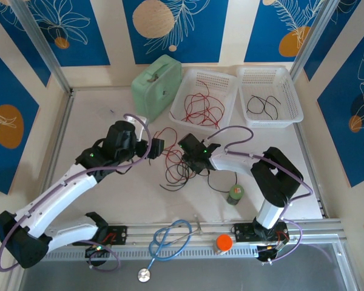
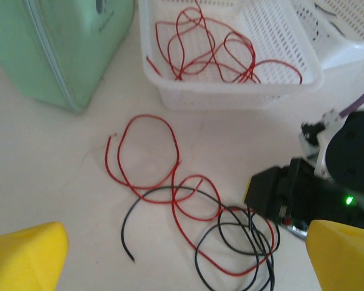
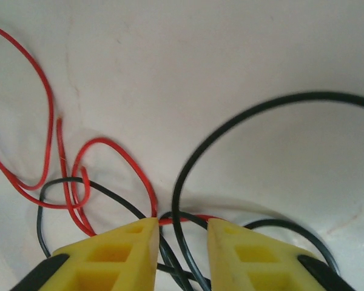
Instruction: Untangle the cables
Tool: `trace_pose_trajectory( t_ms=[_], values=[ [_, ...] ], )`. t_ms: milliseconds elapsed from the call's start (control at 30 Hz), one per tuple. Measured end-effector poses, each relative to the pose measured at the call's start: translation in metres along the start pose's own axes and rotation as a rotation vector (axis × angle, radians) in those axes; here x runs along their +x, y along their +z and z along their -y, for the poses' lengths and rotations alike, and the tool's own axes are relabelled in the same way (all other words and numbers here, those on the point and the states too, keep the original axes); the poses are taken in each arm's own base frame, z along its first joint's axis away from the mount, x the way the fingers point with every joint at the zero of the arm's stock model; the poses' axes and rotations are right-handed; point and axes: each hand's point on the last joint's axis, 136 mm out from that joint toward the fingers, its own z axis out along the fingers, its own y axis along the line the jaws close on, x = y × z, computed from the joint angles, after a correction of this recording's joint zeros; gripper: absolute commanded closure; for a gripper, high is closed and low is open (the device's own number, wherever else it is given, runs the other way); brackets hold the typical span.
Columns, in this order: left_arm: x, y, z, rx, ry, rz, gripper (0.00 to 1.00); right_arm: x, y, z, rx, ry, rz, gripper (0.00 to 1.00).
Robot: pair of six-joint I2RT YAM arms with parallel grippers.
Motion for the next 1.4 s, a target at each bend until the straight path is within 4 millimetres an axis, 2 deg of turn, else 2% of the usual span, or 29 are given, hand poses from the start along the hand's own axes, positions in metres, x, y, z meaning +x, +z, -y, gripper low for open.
trace_pose_trajectory(
  t_ms=[133, 267, 467, 667, 767, 900, 1067, 1167, 1233, 1400],
  values=[
    [0.023, 0.006, -0.004, -0.003, -0.024, -0.054, 0.0, -0.009, 0.0, -0.003, -0.012, -0.008, 0.033, 0.8],
    [0.034, 0.008, -0.005, -0.002, -0.041, -0.085, 0.0, -0.016, 0.001, -0.004, -0.016, -0.004, 0.05, 0.79],
    [0.034, 0.007, -0.005, 0.001, -0.049, -0.083, 0.0, -0.016, 0.002, -0.004, -0.014, -0.01, 0.054, 0.74],
    [0.034, 0.006, -0.004, 0.005, -0.049, -0.081, 0.0, -0.013, 0.013, 0.003, 0.012, -0.019, 0.048, 0.73],
    [0.033, 0.004, -0.004, 0.005, -0.049, -0.079, 0.0, -0.011, 0.017, 0.005, 0.022, -0.023, 0.042, 0.79],
    [0.032, 0.002, -0.004, 0.007, -0.05, -0.072, 0.0, -0.01, 0.02, 0.006, 0.025, -0.035, 0.038, 0.99],
    [0.032, 0.001, -0.004, 0.008, -0.05, -0.07, 0.0, -0.011, 0.019, 0.005, 0.023, -0.047, 0.046, 1.0],
    [0.032, 0.001, -0.004, 0.008, -0.051, -0.071, 0.0, -0.014, 0.005, -0.001, 0.004, -0.084, 0.072, 1.0],
    [0.032, 0.002, -0.004, 0.007, -0.054, -0.073, 0.0, -0.017, -0.015, -0.009, -0.03, -0.117, 0.1, 1.0],
    [0.037, 0.008, -0.005, -0.002, -0.071, -0.094, 0.04, -0.026, -0.089, -0.043, -0.181, -0.19, 0.197, 1.0]
  ],
)
